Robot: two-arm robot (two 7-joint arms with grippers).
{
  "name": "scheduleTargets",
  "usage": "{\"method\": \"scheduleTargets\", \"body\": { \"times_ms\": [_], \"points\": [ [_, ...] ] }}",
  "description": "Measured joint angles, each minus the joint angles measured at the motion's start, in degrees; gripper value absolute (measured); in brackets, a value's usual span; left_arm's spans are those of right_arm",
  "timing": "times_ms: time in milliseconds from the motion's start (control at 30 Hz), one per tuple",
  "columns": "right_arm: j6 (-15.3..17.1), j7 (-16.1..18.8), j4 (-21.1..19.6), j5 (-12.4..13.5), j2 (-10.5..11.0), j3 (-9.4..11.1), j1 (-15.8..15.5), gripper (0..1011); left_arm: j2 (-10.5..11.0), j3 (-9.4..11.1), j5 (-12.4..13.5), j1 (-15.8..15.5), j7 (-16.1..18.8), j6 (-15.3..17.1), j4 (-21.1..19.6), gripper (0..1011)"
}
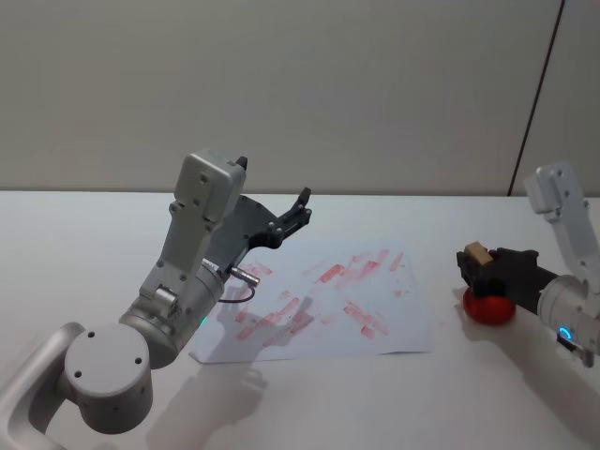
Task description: Use the one hand to pick up the stamp and affix it onto the A4 paper.
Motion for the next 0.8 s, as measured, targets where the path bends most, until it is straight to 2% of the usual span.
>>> {"method": "scheduleTargets", "body": {
  "times_ms": [700, 800],
  "points": [
    [3.01, -1.11, 1.99, -2.55, 0.41, -0.14, 0.14, 220, 0.0, 0.0, 0.0, 0.0, 0.0, 0.0, 0.0, 1003],
    [3.26, -1.24, 2.01, -2.72, 0.48, -0.12, 0.05, 262, 0.0, 0.0, 0.0, 0.0, 0.0, 0.0, 0.0, 1003]
  ]
}}
